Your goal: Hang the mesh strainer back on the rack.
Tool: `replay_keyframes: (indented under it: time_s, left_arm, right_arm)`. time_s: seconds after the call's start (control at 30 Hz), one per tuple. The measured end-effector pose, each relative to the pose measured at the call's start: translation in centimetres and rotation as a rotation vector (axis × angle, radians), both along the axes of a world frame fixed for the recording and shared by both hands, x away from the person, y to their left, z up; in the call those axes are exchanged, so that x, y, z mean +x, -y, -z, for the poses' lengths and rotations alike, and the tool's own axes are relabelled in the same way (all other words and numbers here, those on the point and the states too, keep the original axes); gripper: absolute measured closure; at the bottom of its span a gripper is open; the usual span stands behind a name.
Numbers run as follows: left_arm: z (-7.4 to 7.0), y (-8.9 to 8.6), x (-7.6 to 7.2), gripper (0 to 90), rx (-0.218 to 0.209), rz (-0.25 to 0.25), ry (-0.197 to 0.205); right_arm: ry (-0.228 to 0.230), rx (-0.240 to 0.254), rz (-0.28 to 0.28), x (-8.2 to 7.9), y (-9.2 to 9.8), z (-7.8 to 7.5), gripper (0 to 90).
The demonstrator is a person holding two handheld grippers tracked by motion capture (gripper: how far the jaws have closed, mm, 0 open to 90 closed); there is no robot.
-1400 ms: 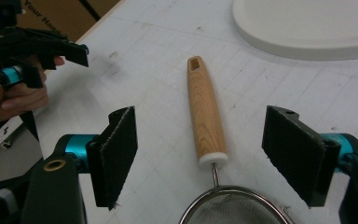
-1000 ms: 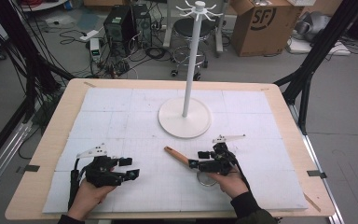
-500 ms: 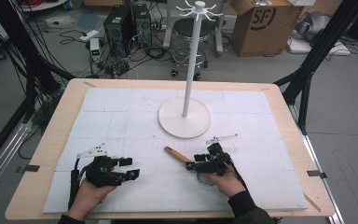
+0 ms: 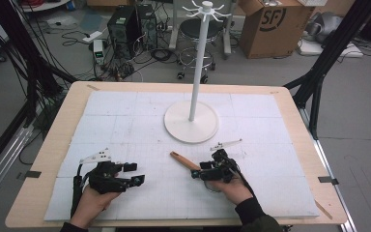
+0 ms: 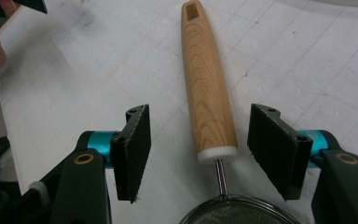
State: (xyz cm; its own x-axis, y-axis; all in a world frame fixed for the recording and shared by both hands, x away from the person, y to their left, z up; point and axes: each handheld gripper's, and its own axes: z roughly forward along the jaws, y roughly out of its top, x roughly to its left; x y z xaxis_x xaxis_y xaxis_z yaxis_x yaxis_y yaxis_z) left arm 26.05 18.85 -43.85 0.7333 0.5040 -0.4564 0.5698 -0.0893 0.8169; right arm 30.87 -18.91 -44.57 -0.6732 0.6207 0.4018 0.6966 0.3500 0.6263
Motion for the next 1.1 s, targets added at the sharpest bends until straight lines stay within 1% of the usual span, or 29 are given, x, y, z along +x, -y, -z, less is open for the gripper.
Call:
replay_keyframes:
  time_s: [0.07,0.23,0.33,0.37,0.47,0.53,0.57,0.6,0.67,0.73,0.77,0.8,0.87,0.9,0.97,1.07,1.1]
  left_arm:
    - [0.0,0.0,0.0,29.0,0.002,0.001,0.000]
    - [0.0,0.0,0.0,29.0,0.001,0.002,-0.001]
    - [0.0,0.0,0.0,29.0,0.003,0.005,-0.001]
    - [0.0,0.0,0.0,29.0,0.004,0.005,-0.002]
    - [0.0,0.1,0.0,29.0,0.004,0.005,-0.002]
    - [0.0,0.1,0.0,29.0,0.006,0.006,-0.003]
    - [0.1,0.1,0.0,29.0,0.005,0.005,-0.004]
    - [0.1,0.2,0.0,29.0,0.003,0.005,-0.006]
    - [0.1,0.2,0.0,29.0,0.009,0.006,-0.004]
    - [0.1,0.3,0.0,29.0,0.011,0.009,-0.005]
    - [0.1,0.4,0.0,29.0,0.013,0.011,-0.004]
    - [0.1,0.4,0.0,29.0,0.015,0.011,-0.004]
    - [0.1,0.5,-0.1,29.2,0.014,0.012,-0.008]
    - [0.1,0.5,-0.1,29.2,0.020,0.016,-0.008]
    - [0.1,0.6,-0.1,29.2,0.022,0.022,-0.006]
    - [0.2,0.6,-0.1,29.2,0.023,0.025,-0.006]
    - [0.2,0.6,-0.1,29.2,0.024,0.024,-0.006]
  right_arm:
    - [-0.001,-0.026,-0.012,0.0,-0.2,-0.2,38.6]
    - [0.000,-0.063,-0.039,0.0,-1.0,-0.4,38.6]
    - [0.010,-0.073,-0.044,0.0,-1.0,-0.4,39.5]
    - [0.003,-0.077,-0.044,-0.1,-1.1,-0.4,39.6]
    - [0.010,-0.092,-0.055,-0.1,-1.1,-0.5,40.8]
    - [0.007,-0.098,-0.061,-0.1,-1.1,-0.6,43.3]
    - [0.013,-0.102,-0.063,-0.1,-1.1,-0.6,44.8]
    - [0.035,-0.123,-0.068,-0.2,-1.2,-0.6,46.2]
    - [0.038,-0.146,-0.063,-0.3,-1.5,-0.6,46.7]
    - [0.061,-0.181,-0.070,-0.4,-1.8,-0.7,49.2]
    - [0.061,-0.191,-0.064,-0.5,-1.9,-0.8,51.3]
    - [0.080,-0.203,-0.069,-0.5,-1.9,-0.7,52.8]
    - [0.086,-0.207,-0.066,-0.5,-1.8,-0.7,55.1]
    - [0.079,-0.203,-0.058,-0.6,-1.8,-0.7,55.9]
    - [0.084,-0.200,-0.059,-0.6,-1.8,-0.6,55.9]
    - [0.104,-0.216,-0.062,-0.7,-1.9,-0.6,55.9]
    - [0.103,-0.221,-0.063,-0.8,-2.0,-0.6,55.9]
